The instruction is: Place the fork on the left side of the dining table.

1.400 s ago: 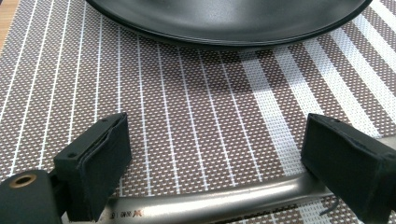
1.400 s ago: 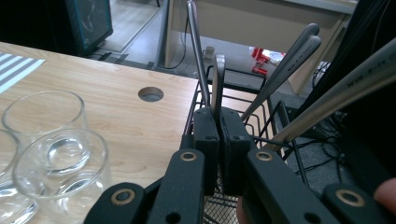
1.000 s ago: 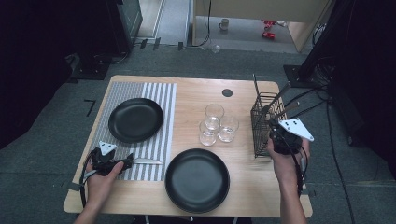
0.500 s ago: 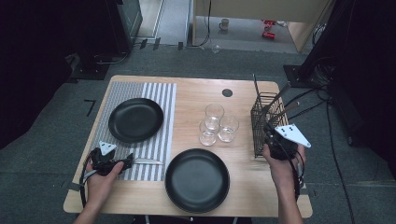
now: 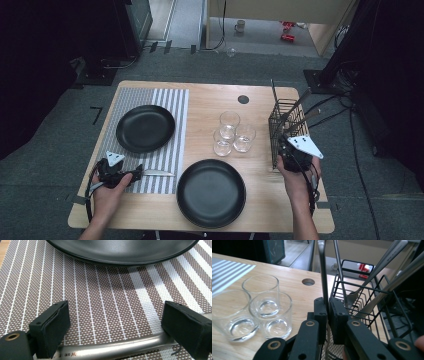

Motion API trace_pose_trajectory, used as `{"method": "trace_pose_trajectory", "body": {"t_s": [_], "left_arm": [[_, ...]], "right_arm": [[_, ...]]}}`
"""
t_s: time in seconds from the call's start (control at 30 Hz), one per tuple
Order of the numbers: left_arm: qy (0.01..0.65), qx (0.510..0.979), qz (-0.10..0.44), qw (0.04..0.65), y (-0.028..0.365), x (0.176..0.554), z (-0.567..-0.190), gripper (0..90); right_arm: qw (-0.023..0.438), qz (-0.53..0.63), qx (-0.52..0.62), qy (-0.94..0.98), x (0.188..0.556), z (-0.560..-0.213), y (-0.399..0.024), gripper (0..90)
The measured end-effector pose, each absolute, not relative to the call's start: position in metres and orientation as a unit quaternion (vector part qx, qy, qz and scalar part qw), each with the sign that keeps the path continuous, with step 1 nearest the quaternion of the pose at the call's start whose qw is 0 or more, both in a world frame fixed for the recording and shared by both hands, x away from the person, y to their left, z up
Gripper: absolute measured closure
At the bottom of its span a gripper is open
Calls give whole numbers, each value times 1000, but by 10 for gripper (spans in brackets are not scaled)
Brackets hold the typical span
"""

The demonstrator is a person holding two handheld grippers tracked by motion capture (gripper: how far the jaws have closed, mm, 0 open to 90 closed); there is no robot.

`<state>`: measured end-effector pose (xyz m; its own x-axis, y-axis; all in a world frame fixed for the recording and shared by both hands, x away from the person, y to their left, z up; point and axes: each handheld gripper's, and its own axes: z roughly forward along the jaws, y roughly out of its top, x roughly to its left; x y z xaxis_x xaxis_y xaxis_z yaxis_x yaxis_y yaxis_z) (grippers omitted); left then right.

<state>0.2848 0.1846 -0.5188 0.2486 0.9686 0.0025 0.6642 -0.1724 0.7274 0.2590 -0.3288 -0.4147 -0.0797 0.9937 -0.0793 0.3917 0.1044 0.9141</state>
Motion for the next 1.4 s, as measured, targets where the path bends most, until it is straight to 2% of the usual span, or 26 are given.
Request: {"method": "trace_pose_trajectory", "body": {"t_s": [0.17, 0.23, 0.5, 0.7, 1.07, 1.4], "left_arm": [[563, 725, 244, 313, 185, 285, -519, 88], [562, 726, 244, 313, 185, 285, -519, 88], [559, 728, 244, 314, 184, 284, -518, 89], [553, 723, 259, 323, 185, 282, -514, 125], [553, 702, 281, 351, 189, 277, -498, 118], [528, 705, 289, 376, 181, 267, -487, 110]], "right_arm": [[418, 366, 549, 624, 259, -413, -328, 885], [408, 383, 555, 616, 259, -410, -333, 885], [417, 400, 557, 597, 253, -391, -343, 885], [409, 424, 561, 582, 248, -374, -345, 884], [415, 450, 548, 570, 238, -341, -340, 883], [408, 470, 539, 568, 233, -321, -328, 883]]}}
